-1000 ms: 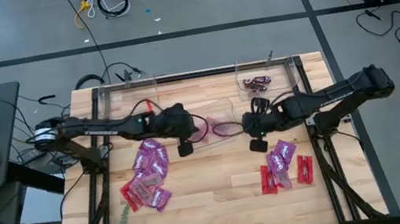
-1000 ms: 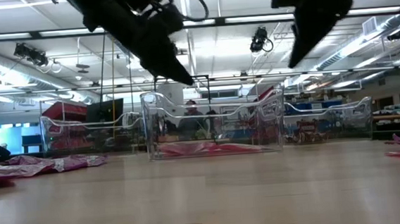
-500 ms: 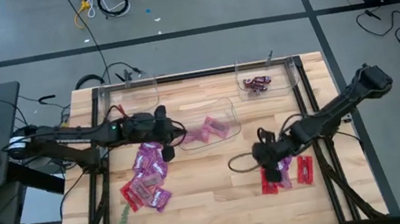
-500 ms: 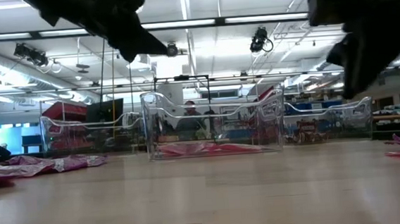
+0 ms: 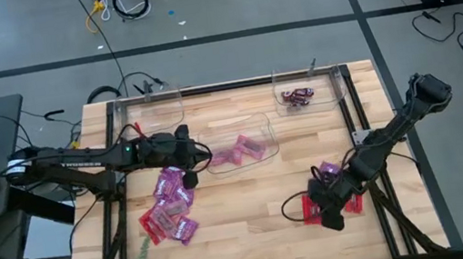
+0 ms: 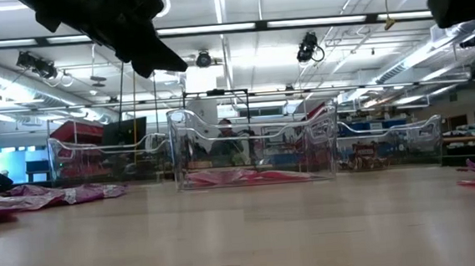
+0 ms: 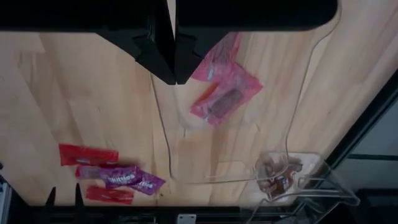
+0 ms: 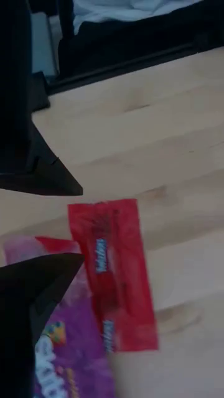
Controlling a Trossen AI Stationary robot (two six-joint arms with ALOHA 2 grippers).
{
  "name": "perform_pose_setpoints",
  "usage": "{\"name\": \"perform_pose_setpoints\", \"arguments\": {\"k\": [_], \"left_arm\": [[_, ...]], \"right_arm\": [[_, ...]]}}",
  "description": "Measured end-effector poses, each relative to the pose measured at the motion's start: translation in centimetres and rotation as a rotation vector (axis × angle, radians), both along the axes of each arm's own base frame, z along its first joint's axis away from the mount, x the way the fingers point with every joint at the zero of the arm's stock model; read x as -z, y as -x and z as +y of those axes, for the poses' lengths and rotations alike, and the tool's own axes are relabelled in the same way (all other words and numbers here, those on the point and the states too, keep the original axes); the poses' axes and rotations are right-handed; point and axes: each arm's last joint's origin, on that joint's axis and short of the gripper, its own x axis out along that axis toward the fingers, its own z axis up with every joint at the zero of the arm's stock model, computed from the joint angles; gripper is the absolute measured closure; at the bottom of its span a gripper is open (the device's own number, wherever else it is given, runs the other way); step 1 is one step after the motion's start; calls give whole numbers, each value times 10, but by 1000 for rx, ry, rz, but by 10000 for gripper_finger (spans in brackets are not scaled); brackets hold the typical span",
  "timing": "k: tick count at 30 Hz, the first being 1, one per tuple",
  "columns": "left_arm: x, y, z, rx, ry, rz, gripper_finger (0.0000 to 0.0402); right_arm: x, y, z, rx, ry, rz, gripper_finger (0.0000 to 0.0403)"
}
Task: Sort candy
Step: Put the red candy pack into the bottom transparent bin
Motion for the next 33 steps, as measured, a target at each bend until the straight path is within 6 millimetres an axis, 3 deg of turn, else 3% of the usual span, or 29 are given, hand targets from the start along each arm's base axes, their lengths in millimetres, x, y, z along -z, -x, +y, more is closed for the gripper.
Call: {"name": "perform_pose_setpoints", "arguments": {"k": [4,18,22,27,33], "left_arm": [[1,1,0,2,-4,17,399],[3,1,0,14,-25,37,397],[3,1,0,5,-26,37,397],[3,2,0,-1,-27,39,397],[3,2,0,-1,-26,39,396]], "right_arm": [[5,4,8,31,-4,39,259],[54,-1,27,-9,96,217,267],[55,0,26,-39,118,220,304],[51,3,23,-75,139,210,391],[43,-3,19,-96,193,202,401]]}}
